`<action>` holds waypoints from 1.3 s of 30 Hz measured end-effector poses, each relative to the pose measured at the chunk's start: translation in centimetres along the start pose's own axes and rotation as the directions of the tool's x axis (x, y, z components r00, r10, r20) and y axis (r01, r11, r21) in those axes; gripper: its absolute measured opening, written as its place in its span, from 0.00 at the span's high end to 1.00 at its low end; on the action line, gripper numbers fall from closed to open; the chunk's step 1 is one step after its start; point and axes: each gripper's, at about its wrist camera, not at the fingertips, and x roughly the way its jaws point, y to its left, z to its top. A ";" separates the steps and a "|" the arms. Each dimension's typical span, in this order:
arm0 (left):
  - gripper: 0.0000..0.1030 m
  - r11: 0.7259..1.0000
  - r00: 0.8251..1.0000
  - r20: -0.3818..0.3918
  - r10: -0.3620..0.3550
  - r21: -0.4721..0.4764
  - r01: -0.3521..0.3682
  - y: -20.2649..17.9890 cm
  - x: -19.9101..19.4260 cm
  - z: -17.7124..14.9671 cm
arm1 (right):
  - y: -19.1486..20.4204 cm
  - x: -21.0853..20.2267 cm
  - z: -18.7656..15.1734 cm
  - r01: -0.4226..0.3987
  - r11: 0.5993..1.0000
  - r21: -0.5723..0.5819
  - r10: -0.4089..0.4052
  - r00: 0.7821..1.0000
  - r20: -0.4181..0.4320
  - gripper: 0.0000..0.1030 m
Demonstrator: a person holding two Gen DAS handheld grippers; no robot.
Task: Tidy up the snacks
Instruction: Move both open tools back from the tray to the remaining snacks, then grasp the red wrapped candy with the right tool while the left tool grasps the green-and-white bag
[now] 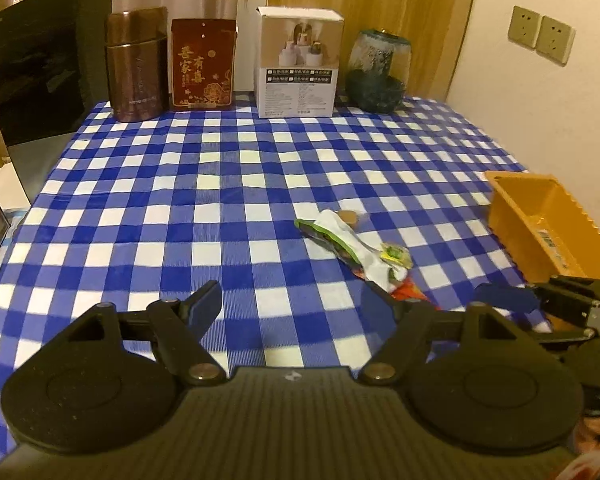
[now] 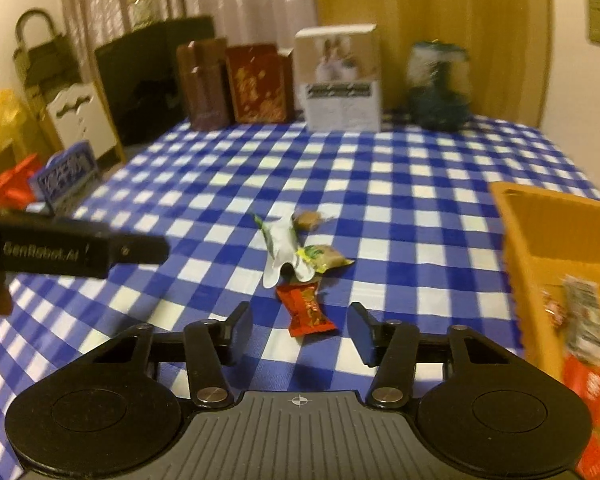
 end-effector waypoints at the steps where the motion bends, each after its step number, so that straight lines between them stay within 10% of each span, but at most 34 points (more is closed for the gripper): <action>1: 0.28 1.000 1.000 -0.006 0.001 -0.004 -0.001 0.1 0.6 0.1 | 0.0 0.6 0.1 -0.005 1.000 -0.010 0.005 1.000 -0.010 0.50; 16: 0.28 0.999 0.999 -0.047 -0.024 -0.050 0.021 1.1 4.8 1.6 | -1.8 4.1 0.9 0.036 0.999 -0.011 -0.037 0.995 -0.088 0.76; 33: 0.29 0.994 0.995 -0.060 -0.082 -0.073 0.078 0.5 6.6 2.0 | -1.9 4.9 2.0 -0.011 0.999 0.053 0.015 0.997 -0.078 0.76; 39: 0.58 0.987 0.989 -0.063 -0.136 -0.092 0.130 -0.8 8.5 2.6 | -3.6 4.4 1.8 0.113 0.989 0.092 -0.105 0.990 -0.091 0.76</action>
